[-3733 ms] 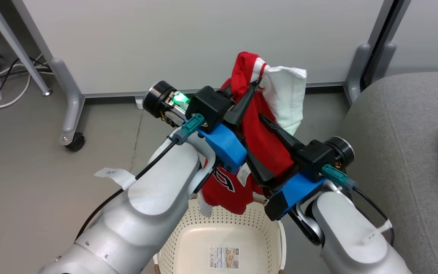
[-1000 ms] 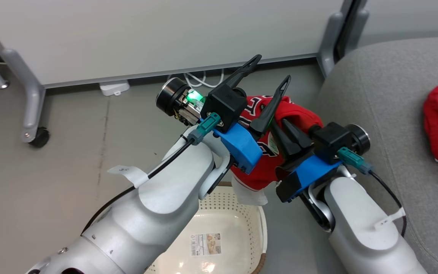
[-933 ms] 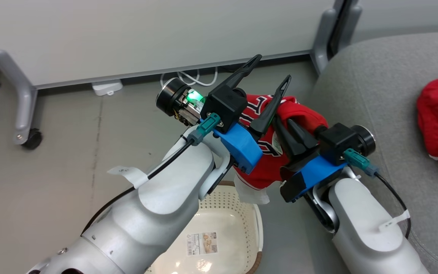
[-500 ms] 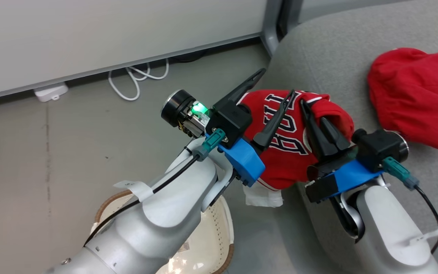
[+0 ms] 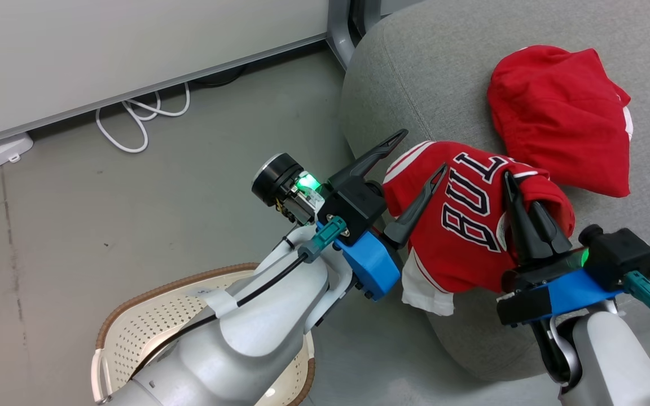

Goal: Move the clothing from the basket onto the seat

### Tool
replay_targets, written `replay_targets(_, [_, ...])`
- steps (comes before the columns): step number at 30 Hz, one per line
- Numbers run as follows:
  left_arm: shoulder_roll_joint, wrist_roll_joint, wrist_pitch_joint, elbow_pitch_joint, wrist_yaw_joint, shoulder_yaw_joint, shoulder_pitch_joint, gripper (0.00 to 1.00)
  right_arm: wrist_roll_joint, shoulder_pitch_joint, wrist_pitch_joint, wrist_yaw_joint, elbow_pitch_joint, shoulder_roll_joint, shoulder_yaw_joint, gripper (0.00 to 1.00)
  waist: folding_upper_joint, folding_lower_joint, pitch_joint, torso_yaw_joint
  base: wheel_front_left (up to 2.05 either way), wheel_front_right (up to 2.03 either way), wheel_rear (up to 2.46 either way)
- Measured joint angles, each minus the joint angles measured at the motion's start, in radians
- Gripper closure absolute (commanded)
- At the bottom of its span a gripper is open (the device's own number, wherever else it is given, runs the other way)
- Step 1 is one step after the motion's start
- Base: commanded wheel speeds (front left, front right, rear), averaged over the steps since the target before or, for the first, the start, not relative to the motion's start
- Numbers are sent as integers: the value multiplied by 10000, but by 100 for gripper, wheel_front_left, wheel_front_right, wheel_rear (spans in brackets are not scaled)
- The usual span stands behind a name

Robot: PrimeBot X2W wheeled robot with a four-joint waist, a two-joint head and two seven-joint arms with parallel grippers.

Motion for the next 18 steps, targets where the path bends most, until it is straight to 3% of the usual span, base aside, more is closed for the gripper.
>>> replay_targets(12, [0,17,0,-35,0,-35,79,0,-54,277,0,0,-591,75,-284,100,0,0,39,-4,0,0,0])
replay_targets(18, [-2,249,0,-90,61,21,-196,0,-48,-990,2,0,-926,98,-878,100,0,0,435,79,0,0,0])
